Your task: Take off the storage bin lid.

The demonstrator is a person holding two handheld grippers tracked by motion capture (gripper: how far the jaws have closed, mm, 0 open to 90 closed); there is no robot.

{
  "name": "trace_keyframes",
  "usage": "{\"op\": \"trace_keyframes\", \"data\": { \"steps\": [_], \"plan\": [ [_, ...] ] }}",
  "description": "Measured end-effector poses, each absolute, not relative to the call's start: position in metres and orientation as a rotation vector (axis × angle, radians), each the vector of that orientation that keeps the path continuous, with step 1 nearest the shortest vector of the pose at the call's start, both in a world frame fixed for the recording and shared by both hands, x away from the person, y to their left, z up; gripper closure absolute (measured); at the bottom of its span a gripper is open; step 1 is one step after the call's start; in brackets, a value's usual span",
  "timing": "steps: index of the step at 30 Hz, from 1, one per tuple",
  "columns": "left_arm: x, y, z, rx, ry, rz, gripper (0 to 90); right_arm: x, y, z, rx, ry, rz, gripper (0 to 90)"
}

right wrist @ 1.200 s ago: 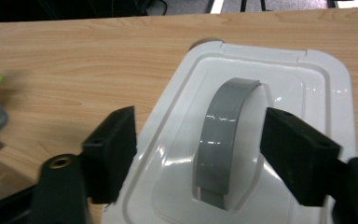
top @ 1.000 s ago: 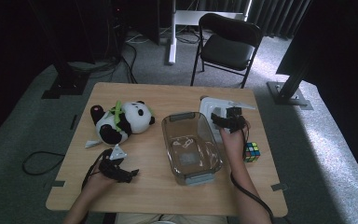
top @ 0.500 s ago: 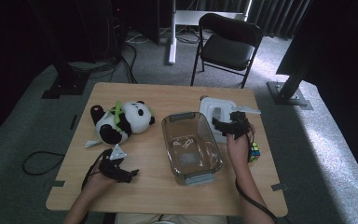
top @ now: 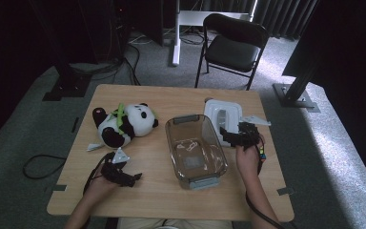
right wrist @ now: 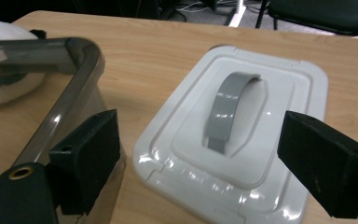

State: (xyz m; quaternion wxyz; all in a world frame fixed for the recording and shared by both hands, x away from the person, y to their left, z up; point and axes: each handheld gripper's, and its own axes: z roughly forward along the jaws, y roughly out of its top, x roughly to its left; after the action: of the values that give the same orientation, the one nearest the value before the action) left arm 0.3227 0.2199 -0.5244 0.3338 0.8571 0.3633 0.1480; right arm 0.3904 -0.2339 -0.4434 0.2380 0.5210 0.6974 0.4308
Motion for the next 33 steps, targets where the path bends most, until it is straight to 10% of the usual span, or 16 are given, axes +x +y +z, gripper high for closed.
{"op": "trace_keyframes", "data": {
  "steps": [33],
  "plan": [
    [0.322, 0.22, -0.524, 2.236, 0.953, 0.387, 0.6, 0.328, -0.226, -0.49, 1.39, 2.047, 1.202, 13.8]
  ]
}}
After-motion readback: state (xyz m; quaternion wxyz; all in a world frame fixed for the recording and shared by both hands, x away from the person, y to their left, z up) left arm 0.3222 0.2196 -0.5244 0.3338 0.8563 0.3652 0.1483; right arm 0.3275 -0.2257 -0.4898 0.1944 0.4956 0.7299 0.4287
